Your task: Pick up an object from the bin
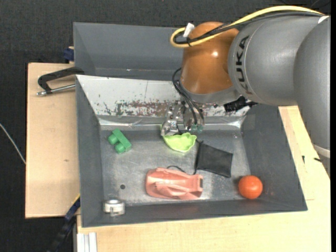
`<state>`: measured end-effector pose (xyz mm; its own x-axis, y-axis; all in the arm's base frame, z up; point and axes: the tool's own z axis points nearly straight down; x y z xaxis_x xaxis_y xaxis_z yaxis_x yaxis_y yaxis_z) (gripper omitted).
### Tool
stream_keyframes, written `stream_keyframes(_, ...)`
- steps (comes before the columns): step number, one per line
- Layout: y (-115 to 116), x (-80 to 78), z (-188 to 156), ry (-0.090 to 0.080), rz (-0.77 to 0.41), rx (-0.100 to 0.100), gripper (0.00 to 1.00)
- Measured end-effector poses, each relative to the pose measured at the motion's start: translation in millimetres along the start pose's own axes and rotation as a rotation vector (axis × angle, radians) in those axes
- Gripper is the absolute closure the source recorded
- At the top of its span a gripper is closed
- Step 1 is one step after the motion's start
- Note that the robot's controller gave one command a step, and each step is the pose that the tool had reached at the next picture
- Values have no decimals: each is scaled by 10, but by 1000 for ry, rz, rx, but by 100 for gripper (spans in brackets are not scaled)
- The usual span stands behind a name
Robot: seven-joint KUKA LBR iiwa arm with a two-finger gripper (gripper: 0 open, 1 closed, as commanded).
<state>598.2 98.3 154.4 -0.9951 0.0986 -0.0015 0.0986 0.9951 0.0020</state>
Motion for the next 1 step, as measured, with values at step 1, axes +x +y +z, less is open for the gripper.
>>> stream_keyframes(1, 4, -12, -133, -4, 0, -1, 100)
